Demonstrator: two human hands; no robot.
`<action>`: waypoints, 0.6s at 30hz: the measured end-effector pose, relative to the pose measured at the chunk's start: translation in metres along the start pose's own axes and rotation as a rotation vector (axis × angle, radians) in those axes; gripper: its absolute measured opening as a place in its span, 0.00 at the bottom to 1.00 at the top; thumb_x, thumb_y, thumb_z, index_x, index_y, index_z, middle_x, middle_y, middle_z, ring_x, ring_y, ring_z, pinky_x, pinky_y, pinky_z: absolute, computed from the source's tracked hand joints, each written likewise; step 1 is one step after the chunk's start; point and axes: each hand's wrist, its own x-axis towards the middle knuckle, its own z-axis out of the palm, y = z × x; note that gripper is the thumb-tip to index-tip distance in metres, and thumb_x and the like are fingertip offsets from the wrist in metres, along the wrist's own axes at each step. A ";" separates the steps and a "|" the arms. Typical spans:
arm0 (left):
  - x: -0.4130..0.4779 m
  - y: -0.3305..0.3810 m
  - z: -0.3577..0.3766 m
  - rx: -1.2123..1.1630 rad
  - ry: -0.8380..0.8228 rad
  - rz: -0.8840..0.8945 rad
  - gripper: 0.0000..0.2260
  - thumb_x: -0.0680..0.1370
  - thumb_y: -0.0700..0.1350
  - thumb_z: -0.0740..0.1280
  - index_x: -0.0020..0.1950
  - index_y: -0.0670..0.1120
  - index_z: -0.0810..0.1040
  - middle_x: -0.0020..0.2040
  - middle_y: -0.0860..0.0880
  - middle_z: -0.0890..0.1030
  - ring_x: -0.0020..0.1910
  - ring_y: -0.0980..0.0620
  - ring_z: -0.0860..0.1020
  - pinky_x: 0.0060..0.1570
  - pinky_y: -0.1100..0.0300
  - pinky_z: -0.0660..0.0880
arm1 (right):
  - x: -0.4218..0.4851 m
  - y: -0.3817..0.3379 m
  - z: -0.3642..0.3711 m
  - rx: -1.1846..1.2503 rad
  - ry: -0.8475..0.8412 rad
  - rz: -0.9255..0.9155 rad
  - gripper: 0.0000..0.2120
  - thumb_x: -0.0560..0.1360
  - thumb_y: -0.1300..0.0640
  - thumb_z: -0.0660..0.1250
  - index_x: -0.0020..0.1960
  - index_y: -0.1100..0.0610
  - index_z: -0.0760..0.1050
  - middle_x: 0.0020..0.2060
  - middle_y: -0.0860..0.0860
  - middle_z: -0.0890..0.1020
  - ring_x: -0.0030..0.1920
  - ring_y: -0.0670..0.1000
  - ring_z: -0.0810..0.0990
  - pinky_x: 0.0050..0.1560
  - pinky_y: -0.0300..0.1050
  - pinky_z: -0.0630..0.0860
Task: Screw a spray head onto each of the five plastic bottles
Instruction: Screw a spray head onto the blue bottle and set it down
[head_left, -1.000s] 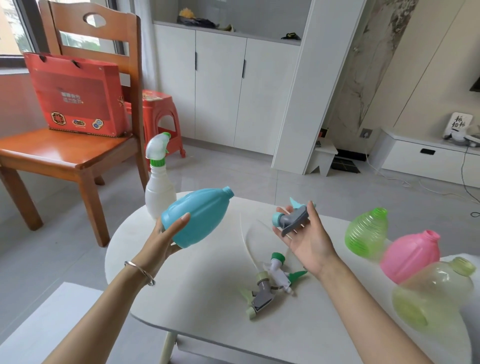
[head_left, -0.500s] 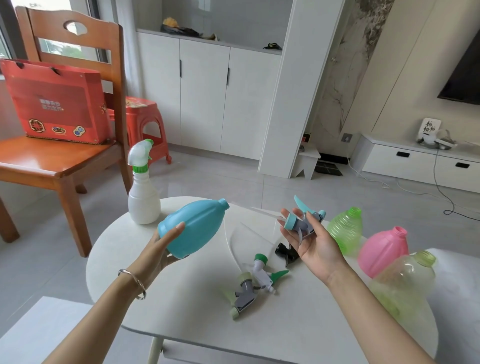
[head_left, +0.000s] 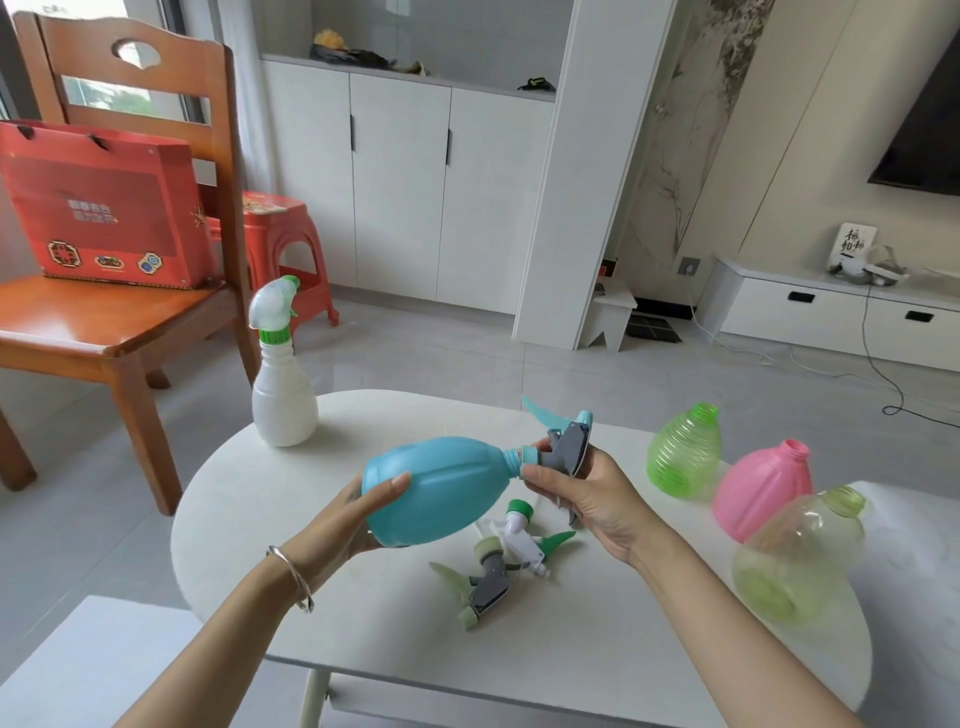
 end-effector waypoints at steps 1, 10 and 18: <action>0.001 0.000 0.000 0.002 0.001 -0.004 0.37 0.57 0.67 0.76 0.63 0.58 0.74 0.58 0.52 0.83 0.56 0.49 0.81 0.46 0.57 0.81 | 0.000 -0.001 0.001 -0.034 -0.004 -0.019 0.12 0.66 0.67 0.74 0.46 0.58 0.76 0.38 0.49 0.81 0.36 0.42 0.80 0.36 0.32 0.75; 0.006 -0.003 0.003 0.084 0.044 -0.097 0.33 0.61 0.71 0.64 0.59 0.53 0.74 0.44 0.45 0.85 0.38 0.47 0.82 0.34 0.56 0.79 | -0.001 -0.004 -0.004 -0.217 -0.088 -0.054 0.13 0.66 0.66 0.75 0.49 0.58 0.80 0.40 0.45 0.85 0.40 0.40 0.81 0.36 0.29 0.73; 0.004 -0.002 0.002 0.035 -0.004 0.129 0.38 0.62 0.54 0.78 0.68 0.60 0.65 0.59 0.53 0.81 0.58 0.52 0.80 0.52 0.60 0.79 | 0.006 0.003 -0.005 -0.078 -0.030 0.003 0.14 0.67 0.64 0.74 0.52 0.63 0.79 0.43 0.51 0.84 0.42 0.47 0.83 0.44 0.38 0.79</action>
